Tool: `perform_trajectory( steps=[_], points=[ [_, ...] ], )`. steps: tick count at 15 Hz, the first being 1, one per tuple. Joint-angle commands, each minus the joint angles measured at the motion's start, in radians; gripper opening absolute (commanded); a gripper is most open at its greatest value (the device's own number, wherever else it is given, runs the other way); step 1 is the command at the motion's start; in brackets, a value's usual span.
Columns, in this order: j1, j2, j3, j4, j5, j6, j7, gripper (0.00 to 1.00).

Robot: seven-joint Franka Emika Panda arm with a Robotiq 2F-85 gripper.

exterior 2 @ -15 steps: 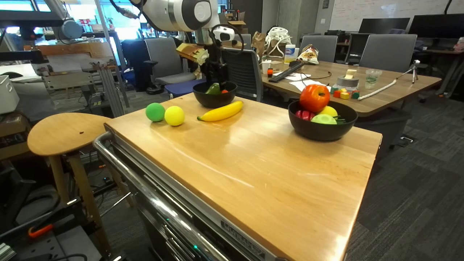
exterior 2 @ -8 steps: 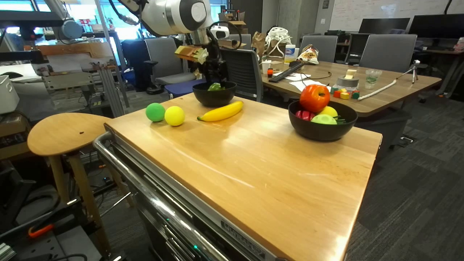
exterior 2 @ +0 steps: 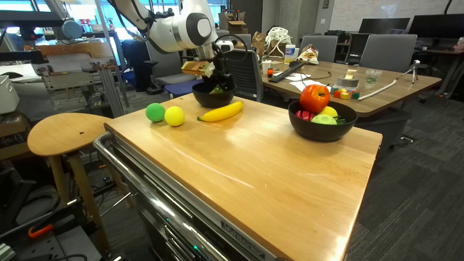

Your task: Pick the fruits in the bowls and put them on the table

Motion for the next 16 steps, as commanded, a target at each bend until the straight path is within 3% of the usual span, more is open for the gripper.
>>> perform_trajectory(
  steps=[1,2,3,10,16],
  points=[
    [0.008,0.004,-0.021,0.002,-0.017,0.037,0.021,0.65],
    [0.007,-0.004,-0.018,-0.003,-0.013,0.042,0.018,0.48],
    [0.006,-0.013,-0.014,-0.010,-0.009,0.047,0.013,0.45],
    [-0.001,-0.228,0.036,-0.158,0.001,0.127,-0.052,0.44],
    [-0.135,-0.439,0.062,-0.324,0.162,0.100,-0.144,0.44]
  ],
)
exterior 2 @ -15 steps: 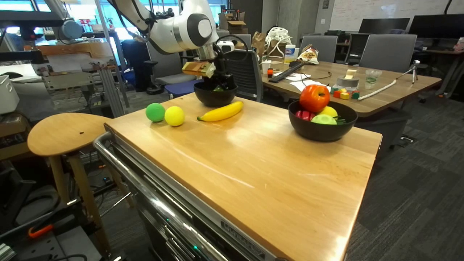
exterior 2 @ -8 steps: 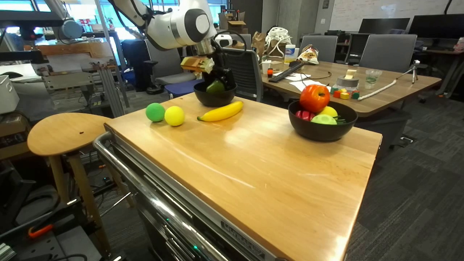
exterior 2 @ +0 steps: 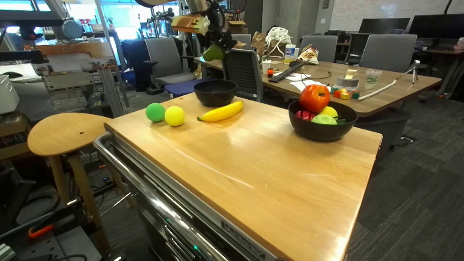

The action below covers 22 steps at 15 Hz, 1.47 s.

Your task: Pick the fruits in the bowls and put them on the table

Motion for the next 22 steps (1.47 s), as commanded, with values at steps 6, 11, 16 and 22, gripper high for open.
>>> perform_trajectory(
  steps=[6,11,16,22],
  points=[
    [-0.172,-0.088,-0.018,-0.277,0.138,0.106,-0.079,0.44],
    [-0.129,-0.003,-0.060,-0.289,-0.030,0.176,-0.054,0.44],
    [-0.100,0.038,-0.115,-0.274,-0.152,0.194,-0.025,0.44],
    [-0.169,-0.015,-0.069,-0.329,-0.018,0.192,-0.081,0.44]
  ],
)
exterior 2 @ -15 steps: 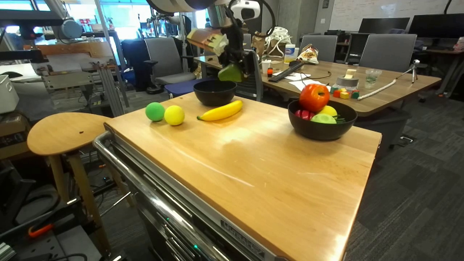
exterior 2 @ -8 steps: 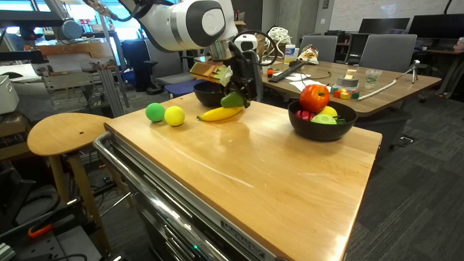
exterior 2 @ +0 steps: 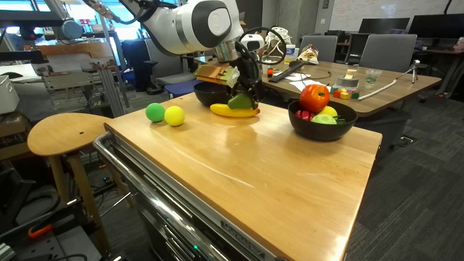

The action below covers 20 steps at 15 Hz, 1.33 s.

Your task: Pick the fruits in the bowls and put them on the table

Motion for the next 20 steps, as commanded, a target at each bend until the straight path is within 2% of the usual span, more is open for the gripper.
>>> perform_trajectory(
  steps=[1,8,10,12,16,20],
  points=[
    [-0.043,-0.049,0.035,-0.059,0.093,0.019,-0.045,0.44],
    [-0.098,-0.208,0.137,-0.198,0.324,0.070,-0.183,0.44],
    [-0.094,-0.262,0.145,-0.217,0.364,0.013,-0.213,0.44],
    [-0.069,-0.282,0.106,-0.225,0.290,-0.032,-0.151,0.44],
    [-0.068,-0.259,0.071,-0.213,0.185,-0.140,-0.071,0.44],
    [-0.056,-0.193,0.030,-0.197,0.029,-0.114,0.039,0.44]
  ],
)
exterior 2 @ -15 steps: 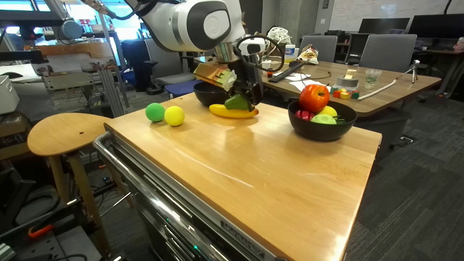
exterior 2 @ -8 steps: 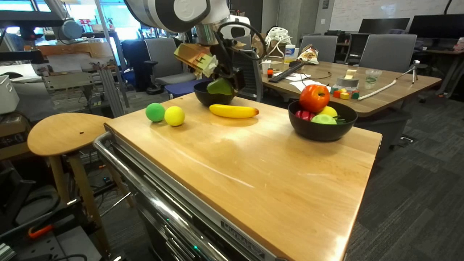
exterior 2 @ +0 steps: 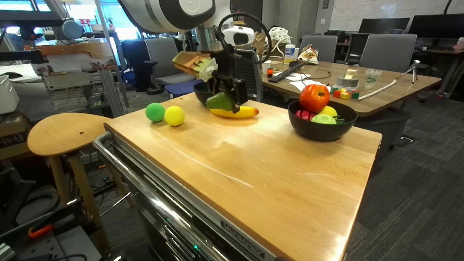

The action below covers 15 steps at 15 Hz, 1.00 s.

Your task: Pick the fruits in the bowls and put them on the table

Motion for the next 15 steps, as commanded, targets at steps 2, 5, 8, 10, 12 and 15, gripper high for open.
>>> perform_trajectory(
  steps=[2,5,8,10,12,15],
  points=[
    [0.033,0.052,-0.031,0.026,-0.135,0.031,0.117,0.44],
    [0.056,0.062,-0.022,0.037,-0.153,0.039,0.150,0.82],
    [0.090,0.041,-0.019,0.044,-0.185,0.024,0.170,1.00],
    [0.111,0.012,-0.013,0.049,-0.208,0.024,0.179,1.00],
    [0.124,-0.027,0.009,0.049,-0.186,0.072,0.175,1.00],
    [0.137,-0.055,0.057,0.079,-0.127,0.177,0.153,0.99]
  ],
)
